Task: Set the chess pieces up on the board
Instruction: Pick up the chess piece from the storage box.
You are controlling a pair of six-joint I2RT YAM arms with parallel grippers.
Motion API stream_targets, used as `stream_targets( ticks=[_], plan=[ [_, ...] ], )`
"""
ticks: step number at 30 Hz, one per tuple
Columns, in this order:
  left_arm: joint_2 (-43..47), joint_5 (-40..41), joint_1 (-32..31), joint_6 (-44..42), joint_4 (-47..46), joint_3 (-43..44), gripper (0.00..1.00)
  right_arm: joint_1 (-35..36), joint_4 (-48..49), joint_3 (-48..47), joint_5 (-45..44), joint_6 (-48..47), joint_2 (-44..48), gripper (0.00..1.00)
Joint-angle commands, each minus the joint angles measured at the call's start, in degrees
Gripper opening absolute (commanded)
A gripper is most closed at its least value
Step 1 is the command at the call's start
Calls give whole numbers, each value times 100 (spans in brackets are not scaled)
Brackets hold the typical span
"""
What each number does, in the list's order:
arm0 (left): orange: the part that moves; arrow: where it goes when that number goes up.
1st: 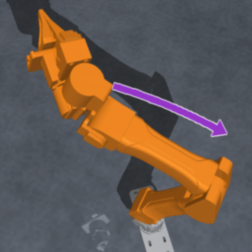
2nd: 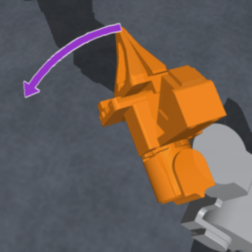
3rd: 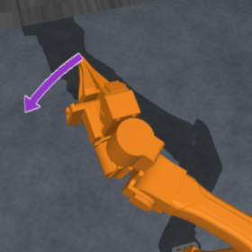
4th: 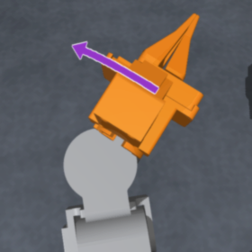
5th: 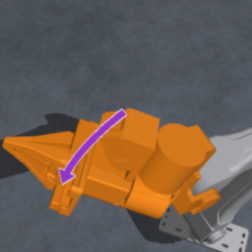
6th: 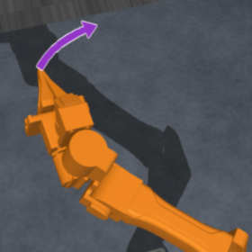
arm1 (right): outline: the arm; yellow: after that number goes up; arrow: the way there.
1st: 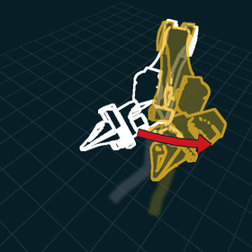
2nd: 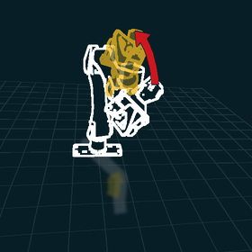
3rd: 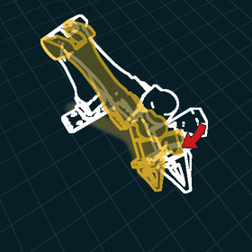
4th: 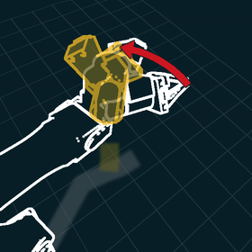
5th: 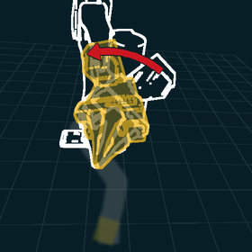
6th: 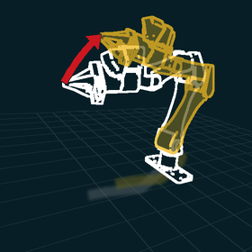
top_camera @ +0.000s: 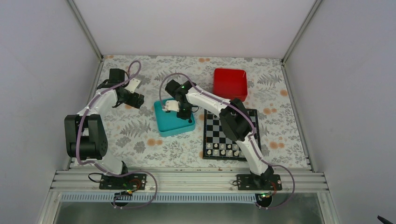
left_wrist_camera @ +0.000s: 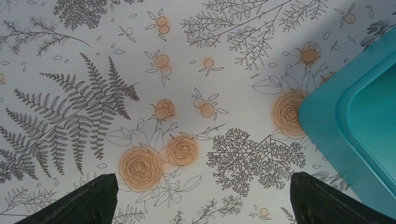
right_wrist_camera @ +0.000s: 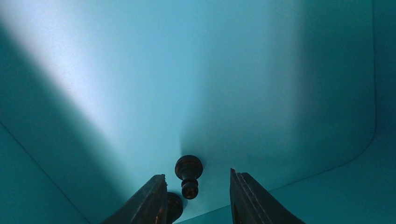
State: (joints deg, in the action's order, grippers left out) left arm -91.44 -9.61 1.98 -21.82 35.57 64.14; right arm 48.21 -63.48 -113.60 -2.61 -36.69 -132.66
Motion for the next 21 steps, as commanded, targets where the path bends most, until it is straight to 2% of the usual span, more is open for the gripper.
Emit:
stream_targets(
  ticks=[1,10,15,21],
  plan=[
    [180,-94,44,-41,-105,-68,91,-69,-92,58,65,-37,-108,36],
    [147,-73,66,-85,-77,-67,91,-171,-63,74,180,-34,-188,29],
    [150,-41,87,-85,-59,-45,91,-227,34,82,228,5,-102,14],
    [137,-33,92,-77,-38,-21,91,-289,-162,-38,639,7,394,10]
  ],
)
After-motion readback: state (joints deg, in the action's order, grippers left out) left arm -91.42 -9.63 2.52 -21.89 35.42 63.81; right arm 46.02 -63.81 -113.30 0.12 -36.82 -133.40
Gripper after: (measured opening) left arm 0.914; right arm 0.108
